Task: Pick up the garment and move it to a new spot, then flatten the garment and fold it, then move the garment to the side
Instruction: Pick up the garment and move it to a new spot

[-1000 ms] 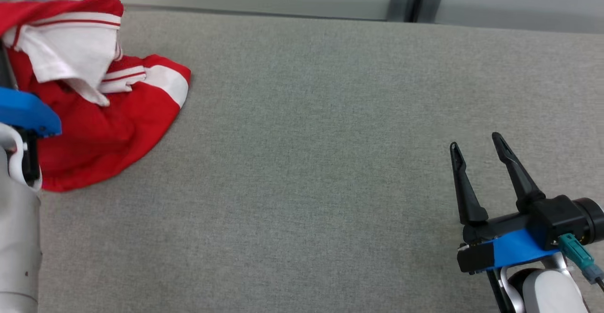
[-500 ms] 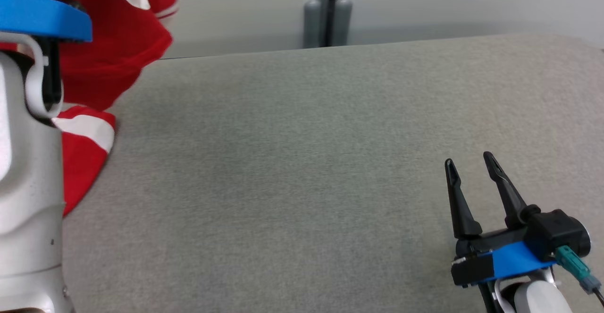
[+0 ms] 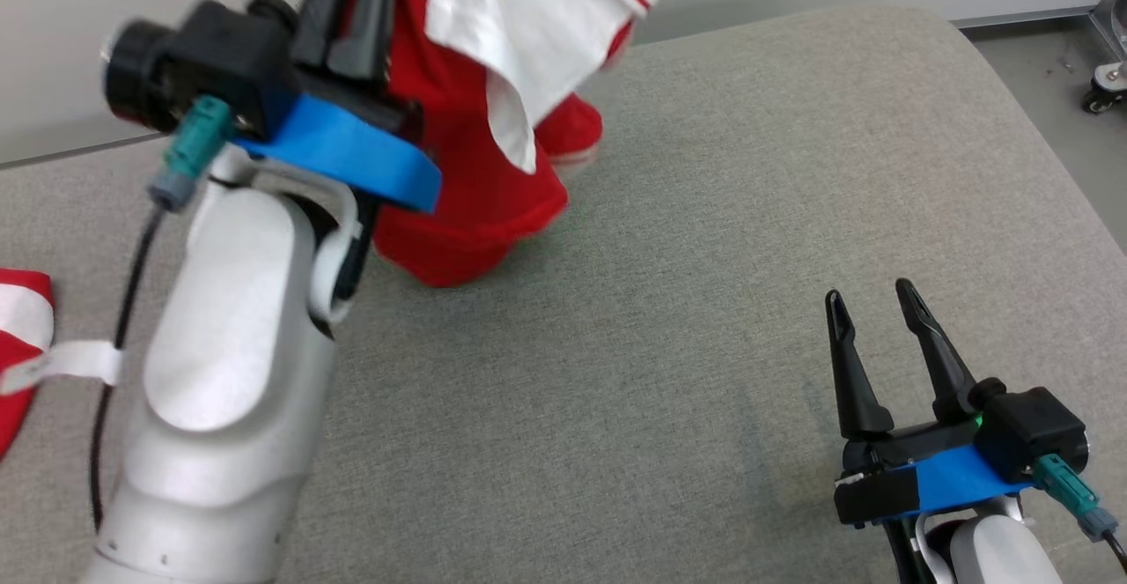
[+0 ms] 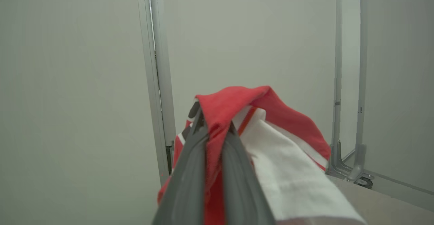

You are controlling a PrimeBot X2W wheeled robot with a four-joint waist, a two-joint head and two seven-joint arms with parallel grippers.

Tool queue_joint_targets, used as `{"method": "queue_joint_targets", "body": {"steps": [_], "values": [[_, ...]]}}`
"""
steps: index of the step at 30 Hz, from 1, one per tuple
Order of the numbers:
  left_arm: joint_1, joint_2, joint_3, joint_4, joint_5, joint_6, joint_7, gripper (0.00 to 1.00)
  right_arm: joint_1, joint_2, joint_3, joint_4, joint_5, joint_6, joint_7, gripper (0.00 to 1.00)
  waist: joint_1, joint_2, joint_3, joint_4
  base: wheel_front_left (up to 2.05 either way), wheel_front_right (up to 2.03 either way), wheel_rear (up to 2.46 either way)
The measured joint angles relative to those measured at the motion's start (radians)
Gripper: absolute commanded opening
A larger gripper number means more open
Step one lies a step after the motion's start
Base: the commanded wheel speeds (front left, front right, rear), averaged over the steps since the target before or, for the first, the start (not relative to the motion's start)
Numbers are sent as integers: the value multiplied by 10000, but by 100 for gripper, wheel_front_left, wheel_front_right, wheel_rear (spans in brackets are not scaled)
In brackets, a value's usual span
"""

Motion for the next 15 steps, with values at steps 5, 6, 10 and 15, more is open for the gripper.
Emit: {"method": "queue_joint_targets", "body": {"steps": [5, 6, 10, 15], "values": [[1311, -376, -506, 874, -259, -2, -270, 0, -20, 0, -10, 46, 21, 0, -40, 100, 0, 0, 90, -84, 0, 0, 0], [1586, -428, -639, 1083, -311, -2, -295, 0, -21, 0, -21, 46, 21, 0, -42, 100, 0, 0, 98, -79, 0, 0, 0], [2655, -652, -1216, 1829, -573, -2, -581, 0, -22, 0, -46, 148, 8, 2, -46, 100, 1, 0, 85, -3, 0, 0, 0], [3699, -846, -2291, 2385, -815, -4, -786, 44, -20, 0, -52, 228, -58, 0, -54, 100, 0, 0, -54, 219, 0, 0, 0]]}}
